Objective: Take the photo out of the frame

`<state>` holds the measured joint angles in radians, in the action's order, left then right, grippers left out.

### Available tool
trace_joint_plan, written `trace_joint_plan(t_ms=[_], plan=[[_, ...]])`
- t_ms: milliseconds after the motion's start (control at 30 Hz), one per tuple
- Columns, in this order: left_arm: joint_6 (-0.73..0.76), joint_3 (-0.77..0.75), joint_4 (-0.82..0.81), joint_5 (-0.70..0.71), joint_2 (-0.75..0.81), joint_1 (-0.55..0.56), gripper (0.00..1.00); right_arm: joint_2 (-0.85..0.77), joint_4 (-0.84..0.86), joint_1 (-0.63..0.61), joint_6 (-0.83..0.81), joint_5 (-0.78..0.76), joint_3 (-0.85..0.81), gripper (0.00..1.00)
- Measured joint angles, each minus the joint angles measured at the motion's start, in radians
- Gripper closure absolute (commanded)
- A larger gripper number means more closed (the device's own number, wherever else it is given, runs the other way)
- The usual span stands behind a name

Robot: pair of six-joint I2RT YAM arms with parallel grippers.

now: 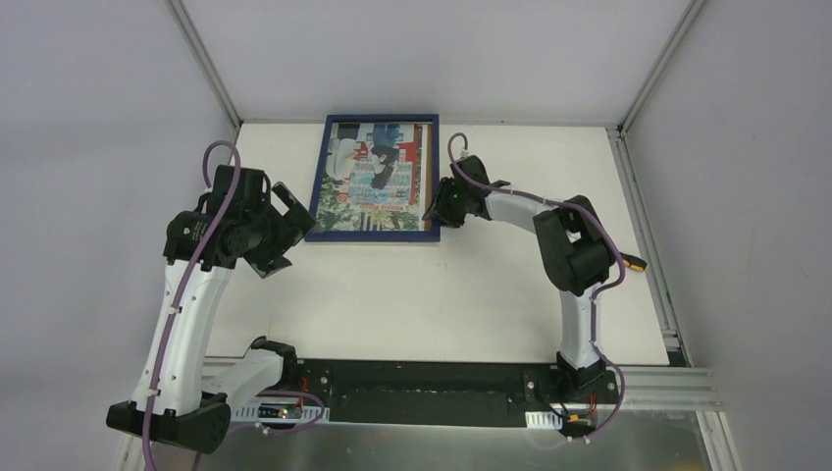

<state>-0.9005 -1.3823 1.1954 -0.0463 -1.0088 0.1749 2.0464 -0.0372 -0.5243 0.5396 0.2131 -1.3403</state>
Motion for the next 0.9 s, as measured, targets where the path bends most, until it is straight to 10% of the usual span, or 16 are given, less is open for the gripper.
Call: trace_joint_plan(t_ms=[300, 900], plan=[[-0.005, 0.045, -0.021, -0.011, 0.035, 0.000, 0.04, 0.037, -0.331, -0.045, -0.103, -0.201, -0.184, 0.29], [-0.008, 0.127, -0.048, -0.077, 0.034, 0.000, 0.05, 0.185, -0.638, -0.153, -0.181, -0.447, -0.464, 0.78]])
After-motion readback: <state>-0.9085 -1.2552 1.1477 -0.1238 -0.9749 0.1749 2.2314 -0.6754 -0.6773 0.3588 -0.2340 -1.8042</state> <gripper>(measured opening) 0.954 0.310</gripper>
